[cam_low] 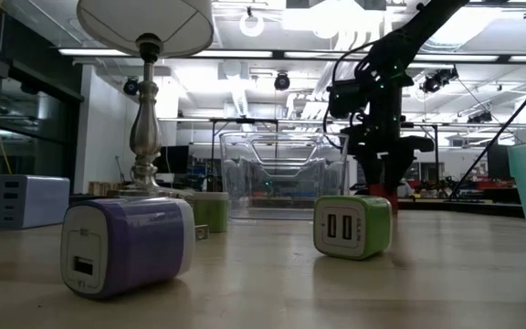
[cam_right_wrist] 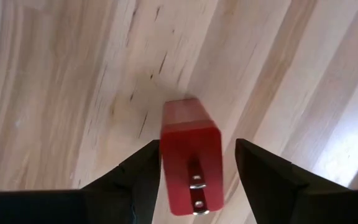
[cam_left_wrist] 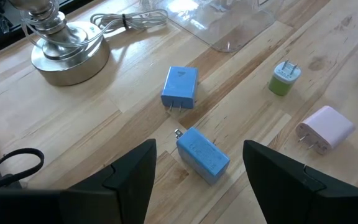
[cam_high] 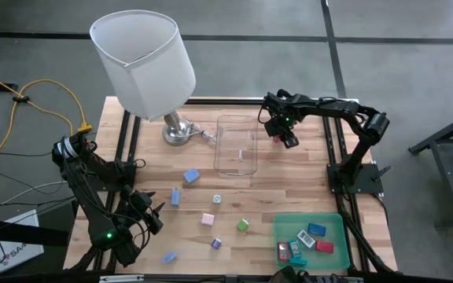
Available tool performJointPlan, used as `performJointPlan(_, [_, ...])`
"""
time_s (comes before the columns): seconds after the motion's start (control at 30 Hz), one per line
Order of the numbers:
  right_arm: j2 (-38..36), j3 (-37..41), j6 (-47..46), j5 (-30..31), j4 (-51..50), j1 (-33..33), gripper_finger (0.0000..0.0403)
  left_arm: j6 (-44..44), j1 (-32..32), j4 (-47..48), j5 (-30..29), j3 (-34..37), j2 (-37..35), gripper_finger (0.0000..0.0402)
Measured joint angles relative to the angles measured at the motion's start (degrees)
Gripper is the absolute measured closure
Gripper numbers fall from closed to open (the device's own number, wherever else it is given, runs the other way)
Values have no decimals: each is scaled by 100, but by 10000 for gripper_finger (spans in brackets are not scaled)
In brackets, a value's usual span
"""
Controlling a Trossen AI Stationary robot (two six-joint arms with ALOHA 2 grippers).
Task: Pick & Place Office items
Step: Put the red charger adapter into the transparent bin
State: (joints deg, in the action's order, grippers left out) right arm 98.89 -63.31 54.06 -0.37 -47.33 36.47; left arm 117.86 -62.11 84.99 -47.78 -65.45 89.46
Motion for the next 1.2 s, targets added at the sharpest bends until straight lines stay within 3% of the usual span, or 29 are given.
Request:
performJointPlan(0.6, [0,-2,-197,23,-18,0,283,0,2,0,-1,0,1,170])
performJointPlan(1.2, [0,-4,-199,23,-27,0,282,0,0,0,1,0,-1,170])
